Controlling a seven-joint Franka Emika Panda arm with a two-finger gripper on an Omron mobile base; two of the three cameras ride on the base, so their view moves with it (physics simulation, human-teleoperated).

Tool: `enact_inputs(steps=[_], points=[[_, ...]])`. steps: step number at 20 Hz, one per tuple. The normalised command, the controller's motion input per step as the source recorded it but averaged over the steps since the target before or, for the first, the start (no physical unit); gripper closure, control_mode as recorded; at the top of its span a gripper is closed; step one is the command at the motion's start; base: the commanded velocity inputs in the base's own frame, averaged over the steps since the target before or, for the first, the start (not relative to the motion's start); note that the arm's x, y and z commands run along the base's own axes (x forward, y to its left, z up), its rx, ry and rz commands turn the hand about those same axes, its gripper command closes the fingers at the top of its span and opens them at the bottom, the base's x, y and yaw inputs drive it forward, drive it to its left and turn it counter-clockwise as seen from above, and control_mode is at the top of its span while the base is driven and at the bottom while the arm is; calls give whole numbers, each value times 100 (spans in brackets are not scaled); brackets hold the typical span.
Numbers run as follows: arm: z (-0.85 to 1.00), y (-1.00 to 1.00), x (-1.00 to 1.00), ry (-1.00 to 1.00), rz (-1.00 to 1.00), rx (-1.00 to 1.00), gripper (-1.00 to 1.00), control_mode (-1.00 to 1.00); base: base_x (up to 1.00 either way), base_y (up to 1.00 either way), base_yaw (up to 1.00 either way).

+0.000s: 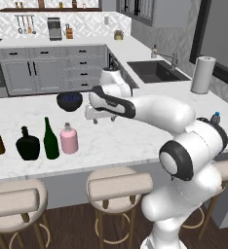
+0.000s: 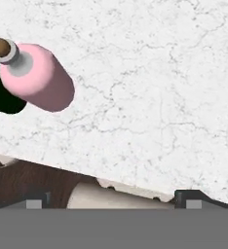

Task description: Move the plastic bottles in the middle to the plastics group, and the glass bottles in the middle to the glass group.

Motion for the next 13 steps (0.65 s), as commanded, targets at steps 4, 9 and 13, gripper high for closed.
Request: enact_inputs(steps=[4, 9, 13], points=[[34, -39, -100, 0, 35, -1, -100, -100, 0, 0, 0], [35, -35, -97, 0, 39, -4, -100, -100, 0, 0, 0], [30, -39, -100, -2, 33, -6, -100, -100, 0, 0, 0]])
